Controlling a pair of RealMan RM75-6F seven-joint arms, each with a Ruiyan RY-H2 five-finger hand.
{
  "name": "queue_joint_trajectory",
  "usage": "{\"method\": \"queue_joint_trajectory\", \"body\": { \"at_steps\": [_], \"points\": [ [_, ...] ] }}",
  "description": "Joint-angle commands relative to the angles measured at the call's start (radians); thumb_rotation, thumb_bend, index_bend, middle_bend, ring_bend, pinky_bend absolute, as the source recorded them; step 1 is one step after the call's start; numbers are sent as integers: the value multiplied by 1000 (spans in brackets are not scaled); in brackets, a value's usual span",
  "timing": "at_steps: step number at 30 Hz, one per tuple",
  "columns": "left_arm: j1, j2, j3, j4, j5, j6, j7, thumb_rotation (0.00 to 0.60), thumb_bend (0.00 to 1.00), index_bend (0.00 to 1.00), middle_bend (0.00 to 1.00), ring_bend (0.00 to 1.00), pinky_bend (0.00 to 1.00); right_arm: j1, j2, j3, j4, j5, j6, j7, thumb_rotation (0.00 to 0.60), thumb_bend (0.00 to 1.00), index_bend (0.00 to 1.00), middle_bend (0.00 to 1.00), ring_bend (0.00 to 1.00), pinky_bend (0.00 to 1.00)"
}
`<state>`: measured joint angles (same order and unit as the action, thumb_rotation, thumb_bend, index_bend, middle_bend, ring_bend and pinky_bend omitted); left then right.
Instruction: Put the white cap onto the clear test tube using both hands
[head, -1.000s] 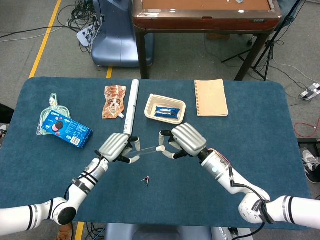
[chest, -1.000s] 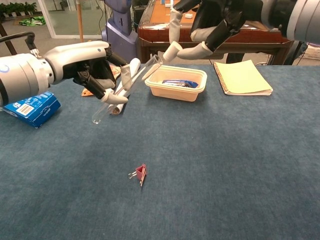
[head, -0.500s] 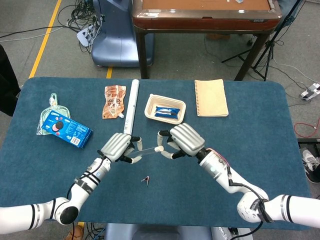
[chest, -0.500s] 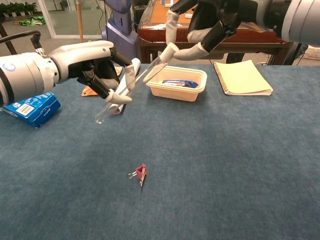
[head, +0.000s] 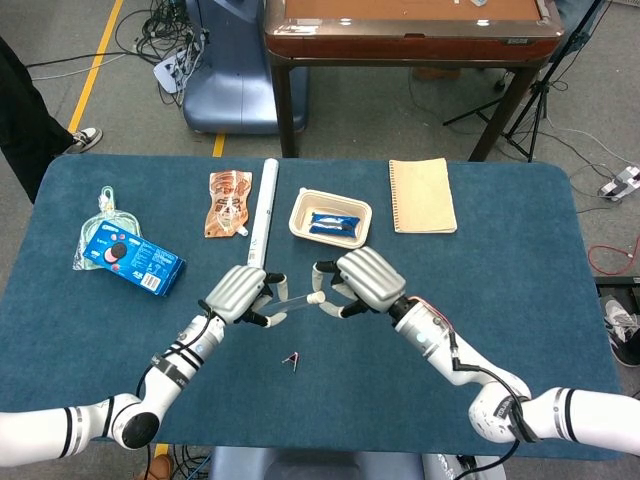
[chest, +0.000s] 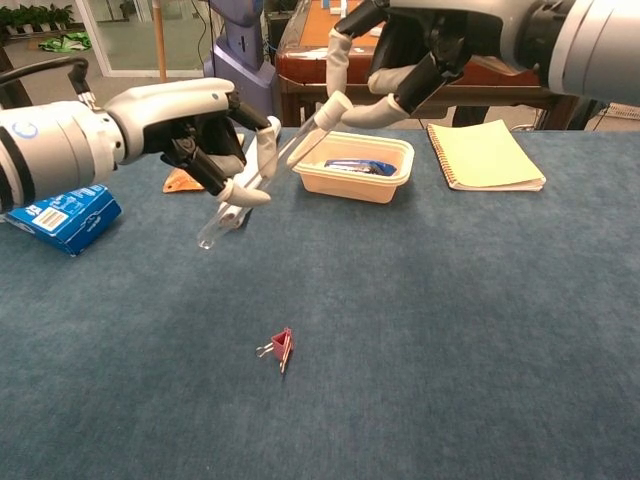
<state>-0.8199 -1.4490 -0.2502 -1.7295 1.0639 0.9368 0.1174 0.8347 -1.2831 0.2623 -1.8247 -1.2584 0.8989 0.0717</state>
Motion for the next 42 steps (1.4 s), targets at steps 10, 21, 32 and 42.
{"method": "queue_joint_trajectory", "body": {
  "at_steps": [10,21,32,42],
  "points": [
    [-5,8,3,-1,-9,5,16,600,218,642,1000,1000,1000,11,-14,-5,15,2,-13,5,600,418,692,1000,1000,1000],
    [-9,19,6,-12,-14,9,29,600,219,643,1000,1000,1000,18,-29,-8,26,6,-10,-16,600,418,692,1000,1000,1000],
    [-8,32,13,-4,-11,7,29,600,219,643,1000,1000,1000,18,-24,-15,25,-16,-12,-6,600,208,340,1000,1000,1000],
    [4,53,26,9,2,5,15,600,218,648,1000,1000,1000,-12,25,-29,-4,-48,18,1,590,172,246,1000,1000,1000]
  ]
}}
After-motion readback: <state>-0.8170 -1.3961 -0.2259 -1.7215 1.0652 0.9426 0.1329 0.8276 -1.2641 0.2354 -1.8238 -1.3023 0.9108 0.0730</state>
